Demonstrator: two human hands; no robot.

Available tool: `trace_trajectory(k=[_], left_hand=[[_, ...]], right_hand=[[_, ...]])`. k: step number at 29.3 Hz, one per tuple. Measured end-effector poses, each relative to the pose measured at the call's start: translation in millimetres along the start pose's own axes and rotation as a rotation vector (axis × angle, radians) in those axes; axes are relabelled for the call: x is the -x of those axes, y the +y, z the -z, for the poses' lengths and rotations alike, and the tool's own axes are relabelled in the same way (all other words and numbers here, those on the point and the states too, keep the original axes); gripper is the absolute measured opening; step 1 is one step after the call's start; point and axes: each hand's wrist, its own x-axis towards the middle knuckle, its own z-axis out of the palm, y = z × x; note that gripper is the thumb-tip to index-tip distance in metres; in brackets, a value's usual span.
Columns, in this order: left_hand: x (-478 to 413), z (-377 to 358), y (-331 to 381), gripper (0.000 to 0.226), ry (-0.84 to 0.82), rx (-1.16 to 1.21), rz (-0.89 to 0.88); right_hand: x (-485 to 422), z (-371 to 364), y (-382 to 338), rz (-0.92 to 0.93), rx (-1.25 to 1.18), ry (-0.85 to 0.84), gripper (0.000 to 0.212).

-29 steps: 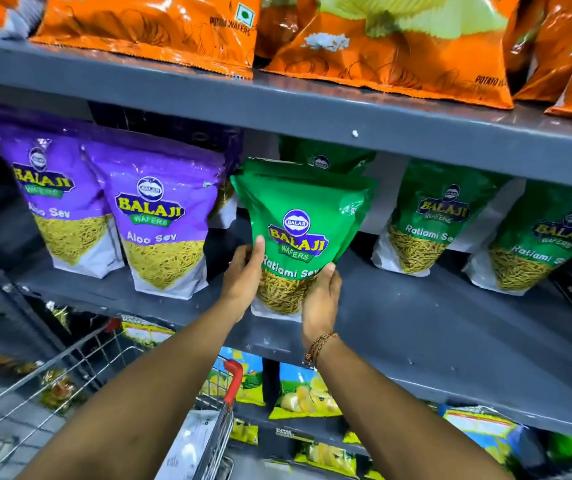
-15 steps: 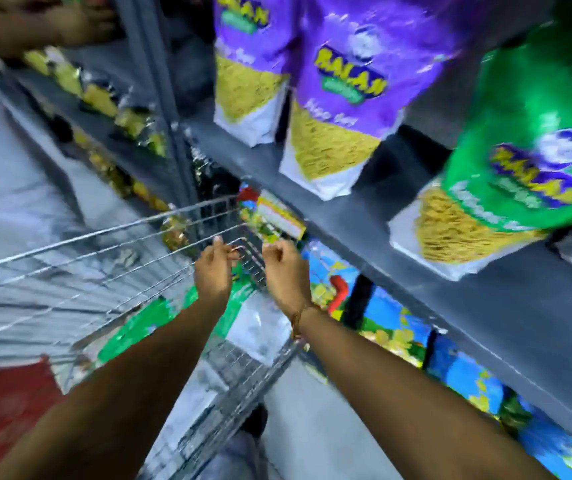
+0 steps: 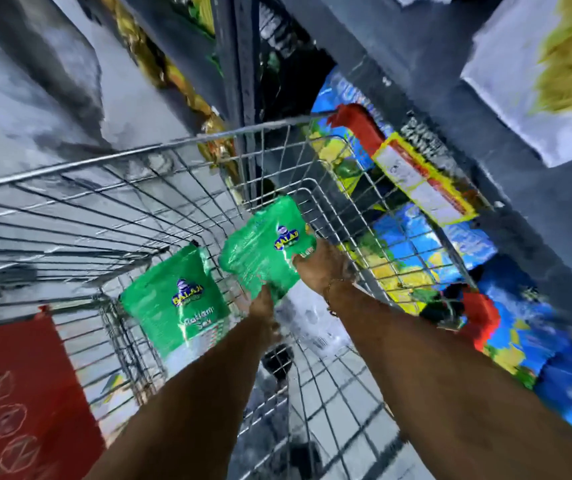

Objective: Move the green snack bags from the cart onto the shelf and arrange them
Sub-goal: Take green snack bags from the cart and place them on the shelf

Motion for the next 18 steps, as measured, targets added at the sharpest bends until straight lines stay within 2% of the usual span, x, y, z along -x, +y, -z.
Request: trace_trajectory(k=[6, 10, 12, 14, 15, 17, 18], left_hand=[[11, -2, -15, 0.038, -0.026, 0.144, -0.032], [47, 10, -11, 0.030, 0.098, 0.157, -0.191], [64, 15, -3, 0.036, 0.206, 0.119, -0.344], [70, 18, 8, 0.056, 0.305, 0.076, -0.504], [115, 19, 4, 0.061, 0.305, 0.066, -0.629], [141, 18, 18, 0.043, 0.357, -0.045, -0.739], [161, 16, 19, 0.044, 0.408, -0.064, -0.820]], right_hand=[[15, -9, 6, -0.026, 0.037, -0.065, 0.044], [52, -4, -6, 0.022, -0.046, -0.085, 0.048], [72, 4, -15, 0.059, -0.109, -0.043, 0.044], [88, 14, -26, 0.078, -0.202, -0.016, 0.039], [130, 37, -23, 0.128, -0.282, 0.039, 0.038], [148, 49, -28, 0.143, -0.432, 0.062, 0.038], [168, 62, -25, 0.151, -0.481, 0.088, 0.039]])
